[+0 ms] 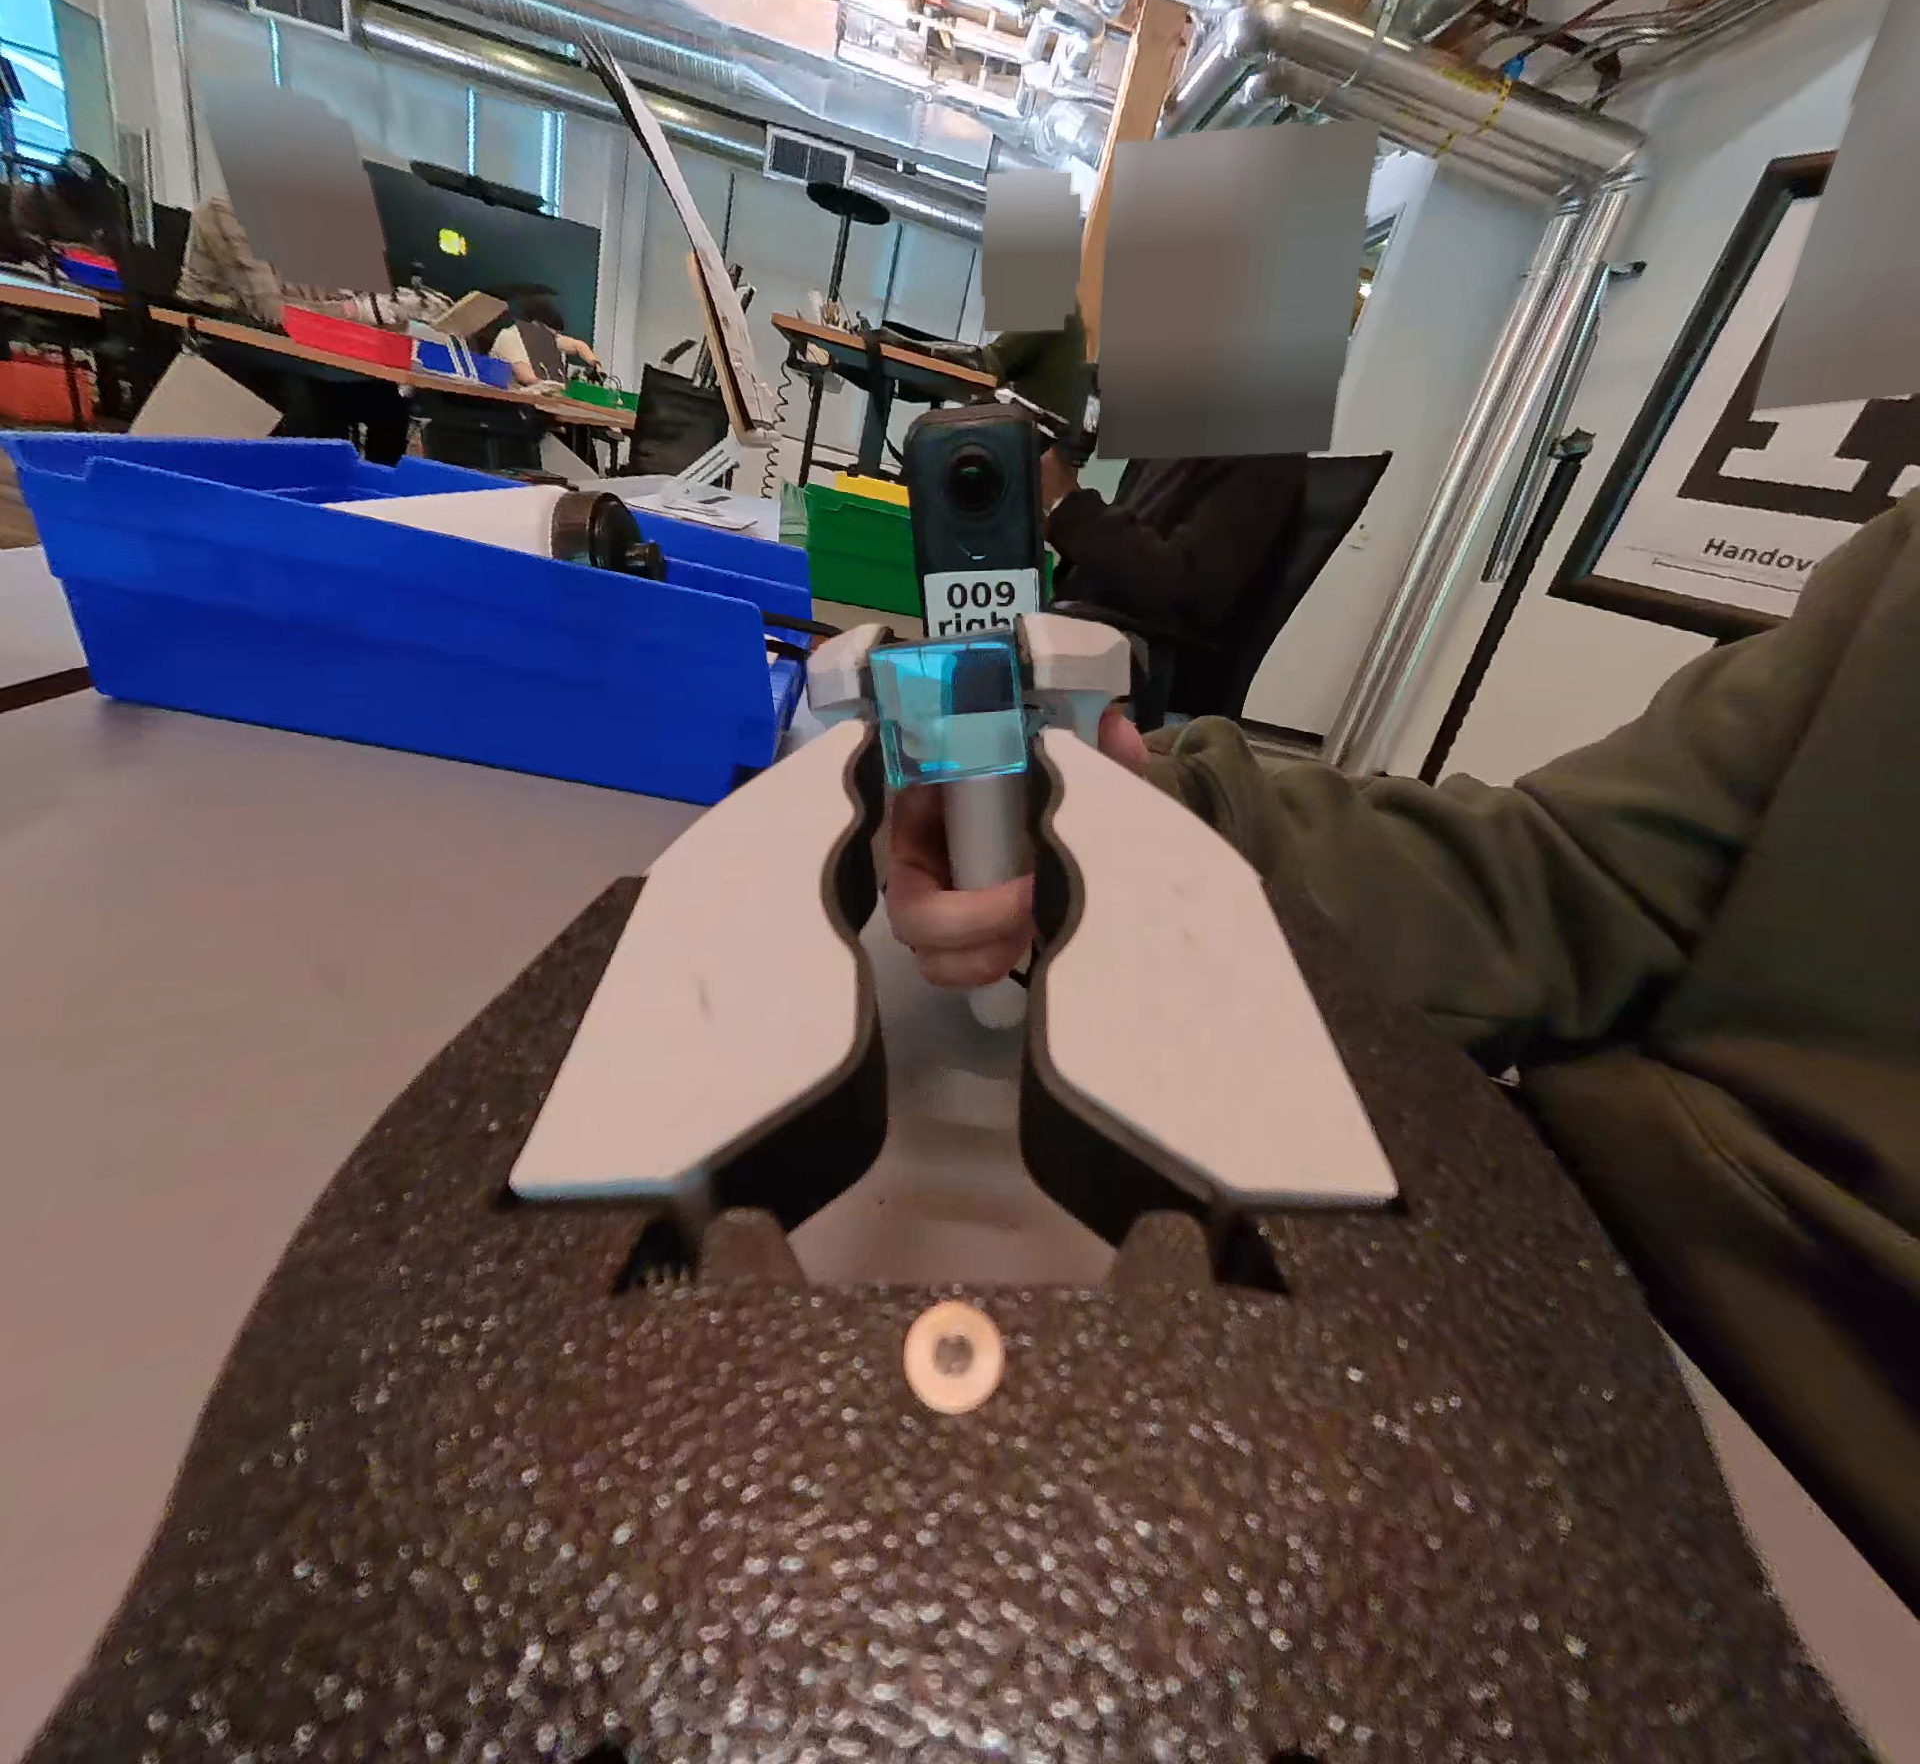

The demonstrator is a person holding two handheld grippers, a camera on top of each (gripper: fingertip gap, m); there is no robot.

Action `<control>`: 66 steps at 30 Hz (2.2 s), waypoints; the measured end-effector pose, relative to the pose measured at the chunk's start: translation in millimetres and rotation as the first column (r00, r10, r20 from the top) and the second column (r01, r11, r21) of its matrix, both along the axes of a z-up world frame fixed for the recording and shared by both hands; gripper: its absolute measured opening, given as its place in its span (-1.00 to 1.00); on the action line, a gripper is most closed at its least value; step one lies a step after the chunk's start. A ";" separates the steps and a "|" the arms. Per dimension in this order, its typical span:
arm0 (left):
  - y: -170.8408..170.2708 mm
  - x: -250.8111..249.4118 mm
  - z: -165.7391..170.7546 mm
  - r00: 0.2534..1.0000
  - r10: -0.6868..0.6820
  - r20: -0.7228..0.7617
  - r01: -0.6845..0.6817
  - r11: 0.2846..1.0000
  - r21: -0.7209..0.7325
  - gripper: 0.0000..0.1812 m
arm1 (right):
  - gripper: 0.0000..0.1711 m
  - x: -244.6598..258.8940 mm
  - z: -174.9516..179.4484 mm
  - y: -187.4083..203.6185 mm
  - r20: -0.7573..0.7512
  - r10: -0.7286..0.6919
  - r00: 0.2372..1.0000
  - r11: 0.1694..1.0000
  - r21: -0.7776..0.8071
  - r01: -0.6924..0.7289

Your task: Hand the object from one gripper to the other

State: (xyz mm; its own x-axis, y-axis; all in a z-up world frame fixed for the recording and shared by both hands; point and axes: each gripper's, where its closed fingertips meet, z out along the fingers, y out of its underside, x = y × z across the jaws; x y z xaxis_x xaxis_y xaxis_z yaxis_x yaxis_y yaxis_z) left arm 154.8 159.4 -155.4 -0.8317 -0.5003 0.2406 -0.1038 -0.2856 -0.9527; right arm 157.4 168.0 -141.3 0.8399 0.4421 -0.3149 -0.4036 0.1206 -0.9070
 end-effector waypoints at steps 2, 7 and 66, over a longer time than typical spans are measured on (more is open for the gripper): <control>1.7 1.7 -0.3 1.000 0.024 0.005 -0.024 1.000 0.011 -0.71 | -0.69 1.8 0.0 1.9 -0.010 0.002 1.000 1.000 -0.012 -0.002; 15.5 23.0 -6.6 0.942 0.316 0.113 -0.332 0.926 0.178 -0.59 | -0.69 33.2 -7.4 7.7 -0.019 -0.249 0.968 0.968 -0.051 0.247; 5.2 38.9 -10.2 0.614 0.484 0.623 -0.786 0.447 0.427 -0.58 | -0.66 46.5 -8.6 8.3 -0.334 -0.243 0.911 0.967 -0.015 0.253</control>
